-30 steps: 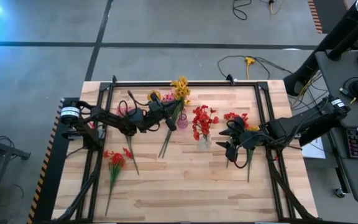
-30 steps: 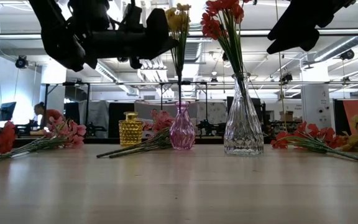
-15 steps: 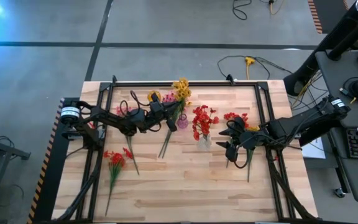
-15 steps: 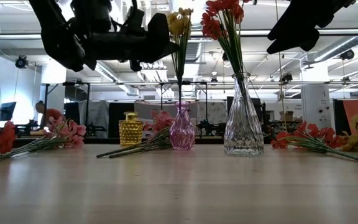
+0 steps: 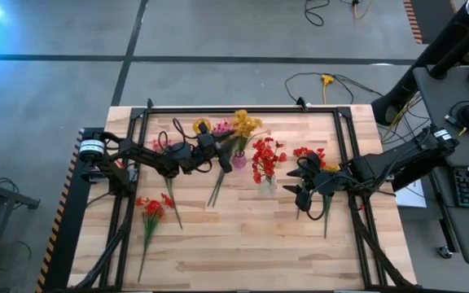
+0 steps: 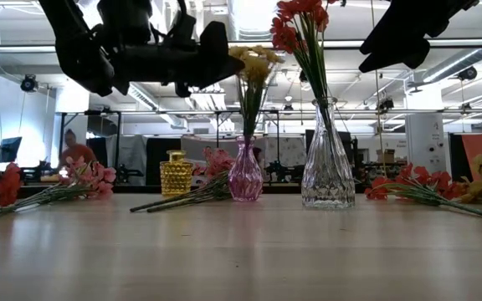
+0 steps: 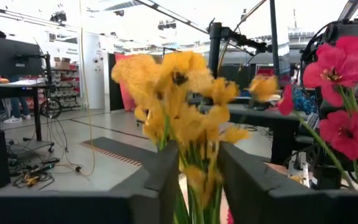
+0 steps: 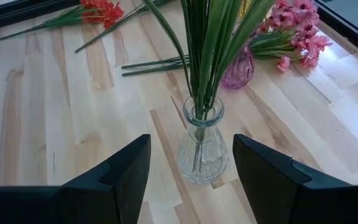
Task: Sort flowers into vase by color
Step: Put the left yellow flowers into the violet vase, then put the left pink flowers into the yellow vase
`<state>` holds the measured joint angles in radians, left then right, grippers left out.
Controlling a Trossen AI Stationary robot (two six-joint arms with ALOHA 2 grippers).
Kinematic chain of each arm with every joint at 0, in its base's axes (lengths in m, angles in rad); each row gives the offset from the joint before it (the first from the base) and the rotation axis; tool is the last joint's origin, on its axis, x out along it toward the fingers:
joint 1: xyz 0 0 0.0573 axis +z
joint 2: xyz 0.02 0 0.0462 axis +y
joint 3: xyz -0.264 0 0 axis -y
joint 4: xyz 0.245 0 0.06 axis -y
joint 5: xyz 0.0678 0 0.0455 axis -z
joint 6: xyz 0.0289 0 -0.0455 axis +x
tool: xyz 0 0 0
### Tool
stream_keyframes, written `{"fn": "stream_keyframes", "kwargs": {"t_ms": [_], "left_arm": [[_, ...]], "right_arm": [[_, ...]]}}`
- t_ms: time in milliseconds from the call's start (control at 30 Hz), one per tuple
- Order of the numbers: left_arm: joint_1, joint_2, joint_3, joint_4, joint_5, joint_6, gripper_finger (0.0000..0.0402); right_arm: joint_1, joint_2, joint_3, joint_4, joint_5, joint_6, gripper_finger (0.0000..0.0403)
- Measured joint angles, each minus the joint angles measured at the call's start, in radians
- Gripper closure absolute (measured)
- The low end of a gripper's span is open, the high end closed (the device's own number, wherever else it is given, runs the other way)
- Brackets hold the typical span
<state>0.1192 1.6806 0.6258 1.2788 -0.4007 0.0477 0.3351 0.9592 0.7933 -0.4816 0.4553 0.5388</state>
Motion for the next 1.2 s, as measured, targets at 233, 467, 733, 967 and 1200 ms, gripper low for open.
{"fn": "stream_keyframes", "kwargs": {"t_ms": [233, 467, 733, 967, 1200], "left_arm": [[-0.002, -0.006, 0.0, -0.08, 0.0, 0.011, 0.0224], [-0.007, -0.009, 0.0, -0.093, 0.0, 0.021, 0.0177], [-0.01, -0.076, 0.0, -0.188, 0.0, 0.037, 0.0164], [-0.031, -0.278, 0.0, -0.549, -0.001, 0.011, 0.0164], [-0.043, -0.493, 0.0, -0.962, -0.001, -0.17, 0.0164]], "right_arm": [[0.0, 0.0, 0.0, 0.0, 0.0, 0.0, 0.0181], [0.0, 0.0, 0.0, 0.0, 0.0, 0.0, 0.0181], [0.0, 0.0, 0.0, 0.0, -0.001, 0.004, 0.0181], [0.0, 0.0, 0.0, -0.015, -0.002, 0.041, 0.0181], [0.0, 0.0, 0.0, -0.031, -0.006, 0.103, 0.0181]]}}
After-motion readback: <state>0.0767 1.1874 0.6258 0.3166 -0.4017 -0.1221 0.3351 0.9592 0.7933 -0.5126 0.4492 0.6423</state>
